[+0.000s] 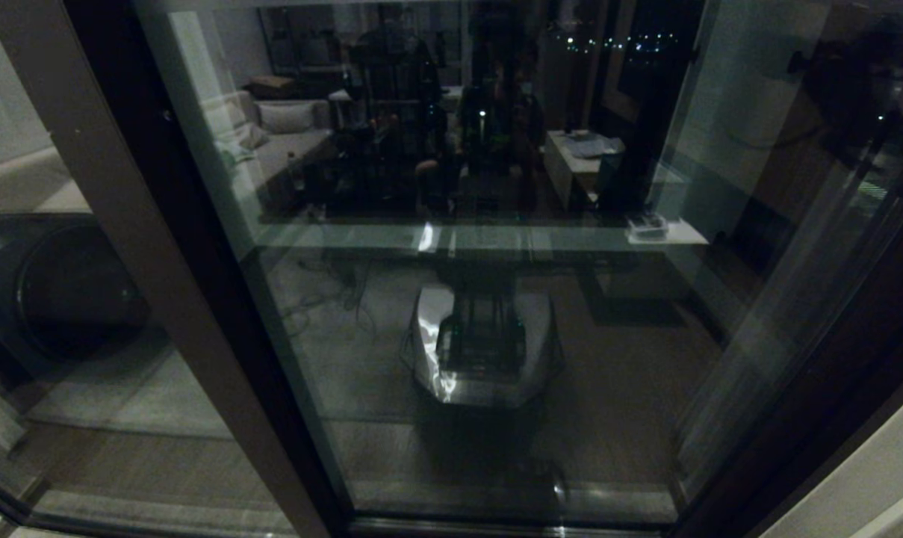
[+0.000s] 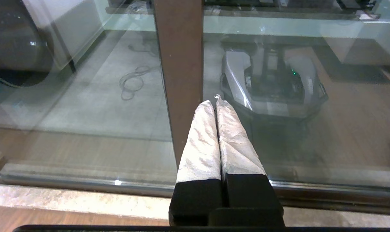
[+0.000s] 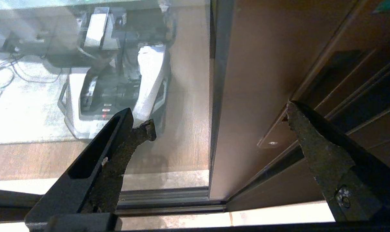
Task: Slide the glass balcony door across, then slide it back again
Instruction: Open the slid door
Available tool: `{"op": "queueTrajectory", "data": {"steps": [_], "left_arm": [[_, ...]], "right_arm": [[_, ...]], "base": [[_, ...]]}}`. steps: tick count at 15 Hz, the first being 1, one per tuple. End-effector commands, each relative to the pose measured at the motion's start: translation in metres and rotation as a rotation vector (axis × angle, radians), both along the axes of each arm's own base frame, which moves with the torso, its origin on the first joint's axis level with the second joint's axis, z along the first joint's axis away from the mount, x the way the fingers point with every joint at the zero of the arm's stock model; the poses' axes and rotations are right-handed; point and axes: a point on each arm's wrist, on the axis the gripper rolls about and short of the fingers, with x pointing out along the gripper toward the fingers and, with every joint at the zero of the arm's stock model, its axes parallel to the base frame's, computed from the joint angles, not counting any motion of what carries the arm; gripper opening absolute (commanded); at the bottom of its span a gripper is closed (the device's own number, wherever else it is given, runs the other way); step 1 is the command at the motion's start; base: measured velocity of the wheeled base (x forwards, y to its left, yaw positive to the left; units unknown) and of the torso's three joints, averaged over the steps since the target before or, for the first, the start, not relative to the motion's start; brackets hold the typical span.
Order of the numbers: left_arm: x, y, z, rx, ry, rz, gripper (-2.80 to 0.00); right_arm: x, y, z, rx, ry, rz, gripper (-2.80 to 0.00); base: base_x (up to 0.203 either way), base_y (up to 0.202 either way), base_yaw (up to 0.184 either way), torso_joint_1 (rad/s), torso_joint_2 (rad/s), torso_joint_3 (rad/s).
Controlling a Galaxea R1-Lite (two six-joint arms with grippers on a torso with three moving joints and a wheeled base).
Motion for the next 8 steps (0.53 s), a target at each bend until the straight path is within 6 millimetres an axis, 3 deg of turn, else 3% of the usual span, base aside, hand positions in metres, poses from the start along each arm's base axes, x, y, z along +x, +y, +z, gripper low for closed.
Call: {"op": "queueTrajectory", "data": {"steps": [1, 8], "left_arm": [[0.0001, 0.0000, -0.0004, -0.001, 0.001, 0.000, -2.80], [0.0001, 0.0000, -0.0004, 0.000, 0.001, 0.000, -2.80]], "right_arm": [[-0.0032, 0.0019, 0.0005, -0.002, 0.000, 0.003, 0.00], [-0.0091, -0.0001, -0.0008, -0.026, 0.009, -0.005, 0.00]], "base": [[0.000, 0.000, 0.000, 0.000, 0.00, 0.000], [0.000, 0.000, 0.000, 0.000, 0.00, 0.000]]}}
